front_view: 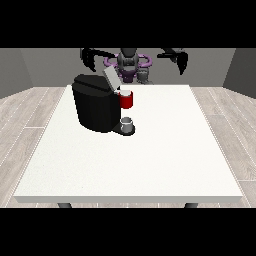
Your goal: Insert the coffee pod into the coffee machine and close the lid
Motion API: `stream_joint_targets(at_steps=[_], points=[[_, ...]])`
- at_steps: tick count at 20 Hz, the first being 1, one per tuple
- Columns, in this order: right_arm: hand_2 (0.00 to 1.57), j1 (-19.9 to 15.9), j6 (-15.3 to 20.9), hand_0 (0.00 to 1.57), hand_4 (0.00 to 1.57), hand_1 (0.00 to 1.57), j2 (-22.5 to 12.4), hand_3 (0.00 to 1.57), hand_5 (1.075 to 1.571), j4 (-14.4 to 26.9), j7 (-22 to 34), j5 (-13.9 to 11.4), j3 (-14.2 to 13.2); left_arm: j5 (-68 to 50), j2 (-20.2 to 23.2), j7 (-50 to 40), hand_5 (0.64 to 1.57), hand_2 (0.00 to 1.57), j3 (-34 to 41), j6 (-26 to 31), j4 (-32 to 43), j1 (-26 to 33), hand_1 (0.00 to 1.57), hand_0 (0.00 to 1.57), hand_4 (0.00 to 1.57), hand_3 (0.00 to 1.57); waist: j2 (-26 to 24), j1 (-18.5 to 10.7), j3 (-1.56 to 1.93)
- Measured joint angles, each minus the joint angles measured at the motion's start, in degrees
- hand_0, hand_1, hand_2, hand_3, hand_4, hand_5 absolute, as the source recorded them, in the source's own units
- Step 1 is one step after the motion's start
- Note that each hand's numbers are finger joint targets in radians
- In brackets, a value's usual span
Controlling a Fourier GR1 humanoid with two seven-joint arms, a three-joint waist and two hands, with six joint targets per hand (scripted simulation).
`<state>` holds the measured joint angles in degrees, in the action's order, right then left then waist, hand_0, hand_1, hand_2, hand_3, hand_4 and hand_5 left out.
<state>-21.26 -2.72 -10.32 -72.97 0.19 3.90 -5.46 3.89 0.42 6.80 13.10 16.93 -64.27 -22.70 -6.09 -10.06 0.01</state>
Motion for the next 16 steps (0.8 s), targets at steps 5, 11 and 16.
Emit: stream_joint_targets(at_steps=[5, 11, 16], points=[[0.00, -3.3, -0.5, 0.00, 0.00, 0.00, 0.1, 0.00, 1.571, 3.6, -1.8, -0.4, -0.4, -2.3, 0.6, -0.7, 1.571, 0.00, -0.9, -1.3, -5.1, 3.0, 0.00, 0.00, 0.00, 0.00, 3.3, 0.6, 0.01], [0.00, -7.2, -0.6, 0.00, 0.00, 0.00, 0.8, 0.00, 1.571, 6.6, -2.3, -1.5, 0.2, -2.9, 1.9, -1.7, 1.571, 0.00, -1.9, -2.4, -9.5, 5.8, 0.00, 0.00, 0.00, 0.00, 5.7, 2.2, 0.00], [0.00, -9.7, -0.9, 0.00, 0.00, 0.00, 0.7, 0.00, 1.571, 8.7, -3.7, -3.0, 0.7, -3.9, 3.2, -3.1, 1.571, 0.00, -2.2, -2.7, -12.4, 6.8, 0.00, 0.00, 0.00, 0.00, 6.7, 2.4, -0.10]])
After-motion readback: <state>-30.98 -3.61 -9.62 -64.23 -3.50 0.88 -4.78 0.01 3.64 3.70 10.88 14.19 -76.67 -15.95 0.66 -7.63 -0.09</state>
